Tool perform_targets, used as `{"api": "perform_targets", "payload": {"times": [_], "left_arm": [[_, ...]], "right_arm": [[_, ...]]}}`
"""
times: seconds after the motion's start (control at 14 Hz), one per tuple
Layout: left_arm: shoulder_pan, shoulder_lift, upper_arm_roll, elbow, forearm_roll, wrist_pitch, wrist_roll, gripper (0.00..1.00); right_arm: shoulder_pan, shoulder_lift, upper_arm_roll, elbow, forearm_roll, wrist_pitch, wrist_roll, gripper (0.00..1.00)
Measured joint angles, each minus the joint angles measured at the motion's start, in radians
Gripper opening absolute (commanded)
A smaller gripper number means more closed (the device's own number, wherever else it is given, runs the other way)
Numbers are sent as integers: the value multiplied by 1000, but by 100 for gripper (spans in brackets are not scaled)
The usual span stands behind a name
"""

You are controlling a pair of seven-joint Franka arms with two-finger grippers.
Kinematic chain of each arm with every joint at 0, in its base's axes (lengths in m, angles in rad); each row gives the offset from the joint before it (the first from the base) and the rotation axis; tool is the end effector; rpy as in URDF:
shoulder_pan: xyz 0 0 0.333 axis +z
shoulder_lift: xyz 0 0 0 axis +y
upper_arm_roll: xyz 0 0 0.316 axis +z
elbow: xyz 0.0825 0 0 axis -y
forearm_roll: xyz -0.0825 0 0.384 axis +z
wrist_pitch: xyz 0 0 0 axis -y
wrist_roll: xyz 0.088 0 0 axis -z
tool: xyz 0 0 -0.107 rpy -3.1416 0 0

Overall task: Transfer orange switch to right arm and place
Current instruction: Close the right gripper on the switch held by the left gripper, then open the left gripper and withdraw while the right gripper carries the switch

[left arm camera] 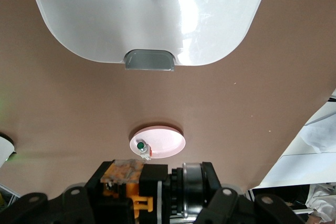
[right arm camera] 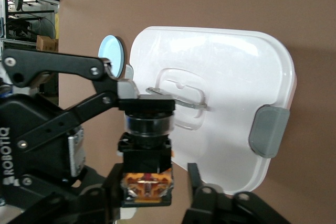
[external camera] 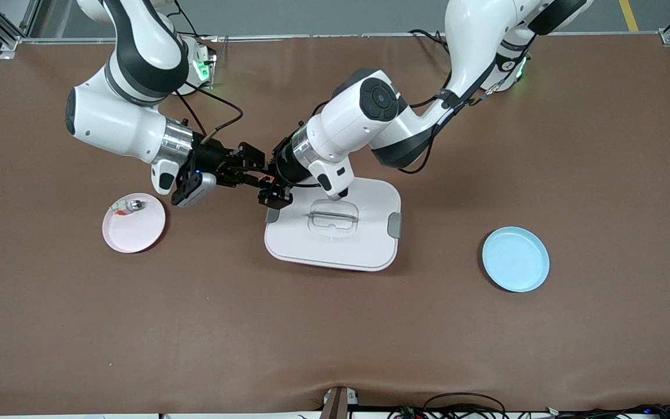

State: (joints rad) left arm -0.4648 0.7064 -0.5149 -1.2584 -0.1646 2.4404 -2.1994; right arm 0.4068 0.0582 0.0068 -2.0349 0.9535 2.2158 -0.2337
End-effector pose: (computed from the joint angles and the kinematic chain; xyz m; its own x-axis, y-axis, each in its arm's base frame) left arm 0.5268 -0.5702 0.4406 0.0713 0.7708 -0.6330 0.9962 -0.0228 0.0844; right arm 0.5222 0.2582 0.4401 0.9956 0.0625 0.0691 0.0931 -0.6978 -0.7103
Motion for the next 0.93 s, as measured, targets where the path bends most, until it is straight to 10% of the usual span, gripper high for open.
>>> {"api": "perform_targets", "payload": {"times": [0.36, 0.43, 0.5, 0.57, 0.93], "left_arm": [[0, 2, 0, 0, 0, 1, 1, 0], [1, 2, 0, 1, 0, 0, 2, 31], [1, 2, 0, 1, 0, -1, 3, 88], [2, 2, 0, 2, 0, -1, 4, 100], [1, 2, 0, 21, 0, 2, 8, 100]], "right_arm": [[3, 0, -2, 1, 3, 2, 13, 0], [5, 0, -3, 1, 2, 4, 20, 0], [7, 0, -3, 1, 1, 7, 24, 0], [8, 0, -4, 2, 1, 8, 25, 0], [24, 3, -3, 32, -148, 4, 41, 0]]}}
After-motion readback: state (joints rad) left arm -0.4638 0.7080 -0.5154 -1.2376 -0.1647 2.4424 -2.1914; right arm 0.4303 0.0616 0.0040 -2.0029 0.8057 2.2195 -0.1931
